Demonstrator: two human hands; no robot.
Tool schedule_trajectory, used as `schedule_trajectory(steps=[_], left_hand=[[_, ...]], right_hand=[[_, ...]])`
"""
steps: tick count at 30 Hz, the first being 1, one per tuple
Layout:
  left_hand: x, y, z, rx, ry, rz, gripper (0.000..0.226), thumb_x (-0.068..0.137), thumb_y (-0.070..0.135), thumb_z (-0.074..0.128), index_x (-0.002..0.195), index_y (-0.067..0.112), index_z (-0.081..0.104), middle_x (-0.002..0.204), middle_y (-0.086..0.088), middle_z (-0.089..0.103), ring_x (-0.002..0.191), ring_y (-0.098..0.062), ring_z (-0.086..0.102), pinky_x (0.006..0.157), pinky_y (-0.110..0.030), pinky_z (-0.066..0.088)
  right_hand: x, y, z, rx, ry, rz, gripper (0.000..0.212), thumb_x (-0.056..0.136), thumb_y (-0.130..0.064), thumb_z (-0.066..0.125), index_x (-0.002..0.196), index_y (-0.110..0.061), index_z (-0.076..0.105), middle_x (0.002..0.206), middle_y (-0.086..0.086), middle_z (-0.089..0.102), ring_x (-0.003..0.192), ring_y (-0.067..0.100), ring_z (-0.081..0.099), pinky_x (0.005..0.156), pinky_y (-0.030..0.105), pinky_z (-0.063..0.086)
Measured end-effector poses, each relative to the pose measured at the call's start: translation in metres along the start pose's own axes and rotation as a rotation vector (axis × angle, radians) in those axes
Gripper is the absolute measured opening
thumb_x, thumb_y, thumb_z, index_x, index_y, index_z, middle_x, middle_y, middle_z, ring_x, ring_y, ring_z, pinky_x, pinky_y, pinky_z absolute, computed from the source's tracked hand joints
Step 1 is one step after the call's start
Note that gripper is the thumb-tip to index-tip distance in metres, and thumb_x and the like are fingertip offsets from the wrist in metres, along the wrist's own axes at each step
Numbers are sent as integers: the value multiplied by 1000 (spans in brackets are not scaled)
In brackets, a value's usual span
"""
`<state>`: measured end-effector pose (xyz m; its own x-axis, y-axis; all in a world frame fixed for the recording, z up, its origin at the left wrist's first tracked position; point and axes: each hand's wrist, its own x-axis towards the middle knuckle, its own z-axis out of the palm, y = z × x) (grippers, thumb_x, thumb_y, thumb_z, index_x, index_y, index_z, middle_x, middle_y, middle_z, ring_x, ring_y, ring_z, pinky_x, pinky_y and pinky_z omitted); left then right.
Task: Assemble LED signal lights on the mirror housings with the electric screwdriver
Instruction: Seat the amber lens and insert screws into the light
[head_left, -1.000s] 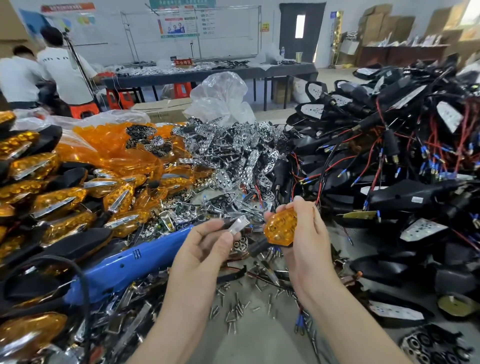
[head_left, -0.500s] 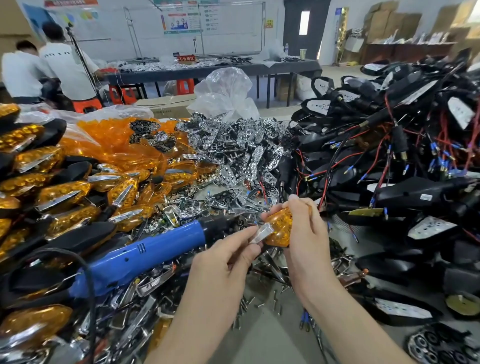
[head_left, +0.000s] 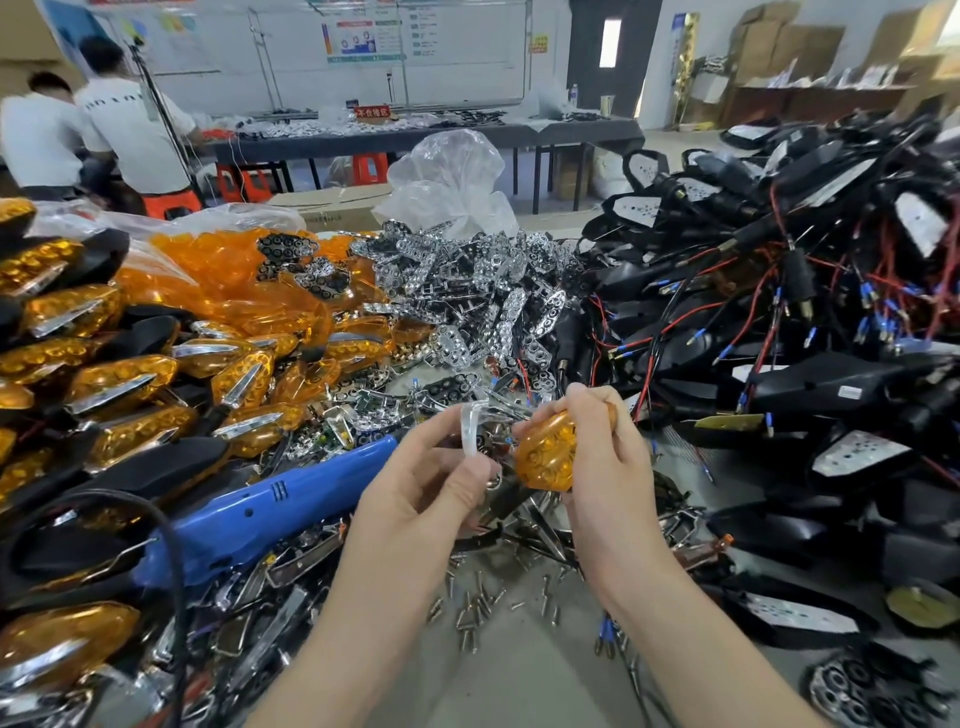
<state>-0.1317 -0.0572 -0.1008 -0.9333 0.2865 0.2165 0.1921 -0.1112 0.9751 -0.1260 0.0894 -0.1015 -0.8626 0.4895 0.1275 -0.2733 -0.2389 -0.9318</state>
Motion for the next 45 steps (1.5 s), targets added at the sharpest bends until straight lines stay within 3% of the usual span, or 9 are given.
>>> schedule_trajectory(steps=[3,9,15,20,24,27,31,37,45], left_hand=[[1,-6,1,-174,-31,-57,59,71,41,79,125,55,59,86,-2,68,78,-18,68,71,-24,55],[0,-5,4,-192,-53,-64,46,73,21,75,117,34,72,94,-8,74,93,-23,73,79,-22,57],[-2,-4,10,90,27,52,42,89,9,68,108,46,69,87,1,73,82,-17,74,74,-24,59],[-5,-3,9,289,98,145,17,91,30,66,95,46,67,94,14,72,85,-6,70,77,-30,56],[-4,2,6,369,198,177,17,78,55,61,90,47,70,112,20,55,102,4,58,80,-7,44],[-4,6,3,347,216,164,19,81,55,59,96,47,70,99,21,61,94,5,60,77,-7,43],[-5,6,2,239,169,103,18,84,45,62,98,42,73,94,20,74,90,0,68,80,-21,55],[-6,4,4,235,68,116,26,87,19,72,102,40,71,96,17,75,93,0,70,82,-16,53],[-7,-3,5,291,63,166,17,86,33,69,103,39,70,100,19,74,99,0,69,85,-17,53]], right_hand=[[-3,0,3,-13,-45,-26,21,92,-41,54,76,-30,60,80,3,74,82,21,72,68,35,55],[-1,1,0,24,-66,-26,28,93,-40,53,90,-12,56,87,15,72,76,16,72,64,24,55],[0,1,-1,44,-53,-17,29,103,-33,51,94,-6,56,89,21,72,73,14,72,61,22,54],[0,1,-1,8,-62,-2,40,93,-42,52,98,-3,56,87,17,73,76,15,73,61,21,54],[1,2,-1,52,-33,50,27,99,-38,53,90,-14,59,78,3,74,81,19,74,67,32,58],[2,1,-1,174,13,155,34,106,-31,52,78,-20,69,77,3,73,80,22,75,74,43,60],[4,-1,-2,387,86,303,30,106,-28,52,83,-13,64,73,5,70,70,23,75,57,33,59],[4,3,-1,446,106,382,27,105,-28,55,83,-13,61,73,5,70,71,23,75,56,32,59],[2,0,-1,380,77,333,30,105,-30,53,81,-15,64,74,3,70,73,21,74,67,36,61]])
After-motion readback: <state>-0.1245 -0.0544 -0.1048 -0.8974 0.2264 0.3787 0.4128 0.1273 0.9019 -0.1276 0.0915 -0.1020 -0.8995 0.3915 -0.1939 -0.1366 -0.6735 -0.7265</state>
